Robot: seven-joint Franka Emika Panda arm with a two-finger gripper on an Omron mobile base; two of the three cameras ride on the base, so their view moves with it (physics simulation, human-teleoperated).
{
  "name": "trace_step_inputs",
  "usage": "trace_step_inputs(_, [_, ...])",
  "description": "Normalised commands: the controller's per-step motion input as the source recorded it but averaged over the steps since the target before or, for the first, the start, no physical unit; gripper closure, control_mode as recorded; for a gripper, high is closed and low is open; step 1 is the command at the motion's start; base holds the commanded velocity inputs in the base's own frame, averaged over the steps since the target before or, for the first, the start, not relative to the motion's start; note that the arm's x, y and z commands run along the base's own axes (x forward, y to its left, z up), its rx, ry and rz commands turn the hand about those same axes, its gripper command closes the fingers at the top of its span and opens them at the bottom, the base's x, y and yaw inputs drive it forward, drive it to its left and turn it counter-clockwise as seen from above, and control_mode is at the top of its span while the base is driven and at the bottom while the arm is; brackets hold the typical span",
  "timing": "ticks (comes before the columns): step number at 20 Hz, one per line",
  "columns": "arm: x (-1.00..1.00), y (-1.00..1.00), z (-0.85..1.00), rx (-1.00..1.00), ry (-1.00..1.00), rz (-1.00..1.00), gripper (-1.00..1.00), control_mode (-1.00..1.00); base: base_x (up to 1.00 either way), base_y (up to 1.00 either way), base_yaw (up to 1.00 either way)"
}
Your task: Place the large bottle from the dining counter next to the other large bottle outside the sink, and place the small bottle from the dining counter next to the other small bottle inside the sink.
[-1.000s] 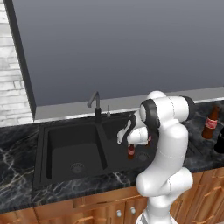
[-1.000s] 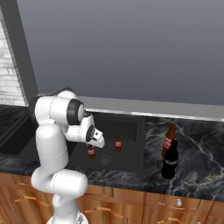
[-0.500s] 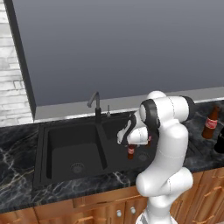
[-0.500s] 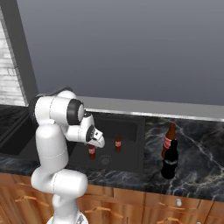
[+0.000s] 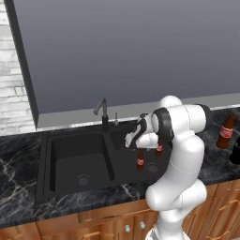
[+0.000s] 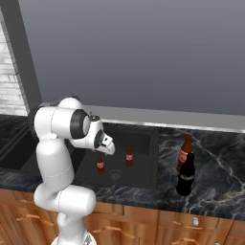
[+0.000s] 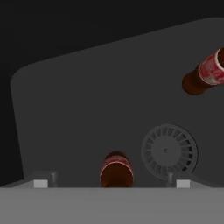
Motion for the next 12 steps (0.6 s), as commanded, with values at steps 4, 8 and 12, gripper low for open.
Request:
trace_step_inputs(4, [0.63, 0.00, 0.33, 0.00, 0.00, 0.00, -1.00, -1.00, 0.00, 0.00, 0.00])
trace_step_inputs(8, [0.80, 0.00, 0.36, -0.02, 0.14, 0.03, -1.00, -1.00, 0.00, 0.00, 0.00])
trace_step_inputs(12, [0.77, 0.00, 0.37, -0.03, 0.17, 0.01, -1.00, -1.00, 0.00, 0.00, 0.00])
